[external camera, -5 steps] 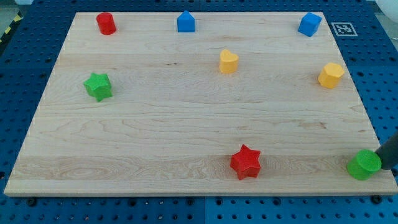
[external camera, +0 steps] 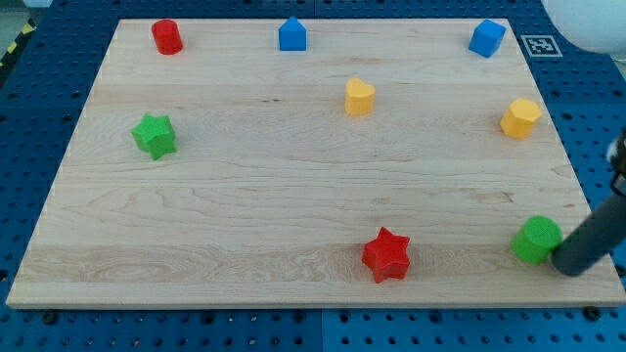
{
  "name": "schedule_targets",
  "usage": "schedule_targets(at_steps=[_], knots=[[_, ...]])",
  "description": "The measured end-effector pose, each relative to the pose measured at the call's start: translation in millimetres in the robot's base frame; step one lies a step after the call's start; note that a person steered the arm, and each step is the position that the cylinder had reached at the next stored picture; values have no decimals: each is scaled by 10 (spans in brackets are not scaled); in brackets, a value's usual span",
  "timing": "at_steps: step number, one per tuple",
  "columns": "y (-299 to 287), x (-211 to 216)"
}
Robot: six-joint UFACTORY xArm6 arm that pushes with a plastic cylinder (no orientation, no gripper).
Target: Push the green circle a bit up
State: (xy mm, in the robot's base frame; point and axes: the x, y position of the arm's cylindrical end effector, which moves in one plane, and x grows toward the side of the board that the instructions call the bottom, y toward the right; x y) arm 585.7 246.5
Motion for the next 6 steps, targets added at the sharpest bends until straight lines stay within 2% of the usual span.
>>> schedule_targets(at_steps=[2,3,5,6], knots=[[247,-26],[-258,-104],[69,-230],[-154,-229]])
